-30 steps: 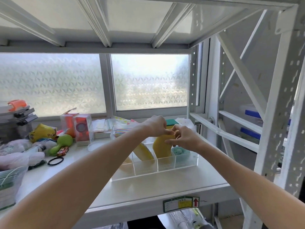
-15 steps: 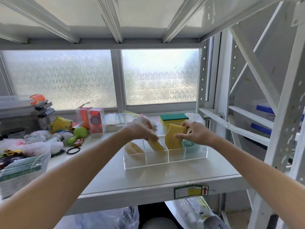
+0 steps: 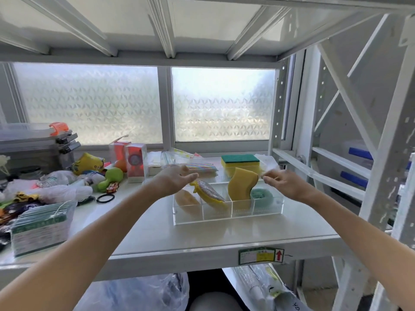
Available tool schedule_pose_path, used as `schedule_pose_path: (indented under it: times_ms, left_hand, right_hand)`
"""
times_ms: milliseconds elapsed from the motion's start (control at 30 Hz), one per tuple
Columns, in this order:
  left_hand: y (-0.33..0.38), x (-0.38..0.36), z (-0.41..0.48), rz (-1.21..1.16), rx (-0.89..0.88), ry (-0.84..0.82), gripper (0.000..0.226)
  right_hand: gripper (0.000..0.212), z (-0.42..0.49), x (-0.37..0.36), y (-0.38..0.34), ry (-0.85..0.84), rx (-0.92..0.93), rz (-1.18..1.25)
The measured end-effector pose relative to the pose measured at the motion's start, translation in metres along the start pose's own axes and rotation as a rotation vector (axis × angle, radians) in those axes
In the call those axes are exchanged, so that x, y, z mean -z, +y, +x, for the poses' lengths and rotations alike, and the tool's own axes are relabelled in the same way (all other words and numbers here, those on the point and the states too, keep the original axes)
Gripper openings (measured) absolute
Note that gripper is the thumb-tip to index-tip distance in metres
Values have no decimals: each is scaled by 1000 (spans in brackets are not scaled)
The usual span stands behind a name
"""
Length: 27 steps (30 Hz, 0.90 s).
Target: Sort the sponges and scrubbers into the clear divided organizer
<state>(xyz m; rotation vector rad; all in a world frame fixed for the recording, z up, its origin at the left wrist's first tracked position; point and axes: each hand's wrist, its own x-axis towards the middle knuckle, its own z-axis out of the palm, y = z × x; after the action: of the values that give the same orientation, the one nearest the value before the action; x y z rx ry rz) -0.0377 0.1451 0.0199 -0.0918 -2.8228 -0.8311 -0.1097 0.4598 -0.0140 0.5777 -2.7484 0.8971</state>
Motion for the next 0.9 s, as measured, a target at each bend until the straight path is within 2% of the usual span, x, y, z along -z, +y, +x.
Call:
schedule_pose_path:
  times_ms: [67,167,300,433,533,633,767,900]
  left_hand:
    - [-14,0,-8,91,11,29,36]
    - [-26,-12,-20,224,19,16,38]
    - [-29,-20,-27,228,33,49,43]
    - [-27,-20,-33,234,42,47,47]
    - [-26,-21,-42,205,88,88,56]
    - [-17,-30,-57,63,164,124,48]
    - [-11,-50,-72,-74,175,68,42]
    - [-9,-56,-81,-186,169,73,48]
  right_hand:
    - [24,-5,0,11,-31,7,-101]
    - [30,-7,-1,13,-32,3,-132]
    - [41,2,-4,3,-45,-41,-128]
    - [36,8,-11,0,-55,-94,-155]
    - [29,2,-23,6,78,-97,-88]
    - [31,-17,-40,6,256,-177,24]
    - [31,-35,-55,1,408,-200,81]
    - [32,-43,-61,-9,402,-225,114]
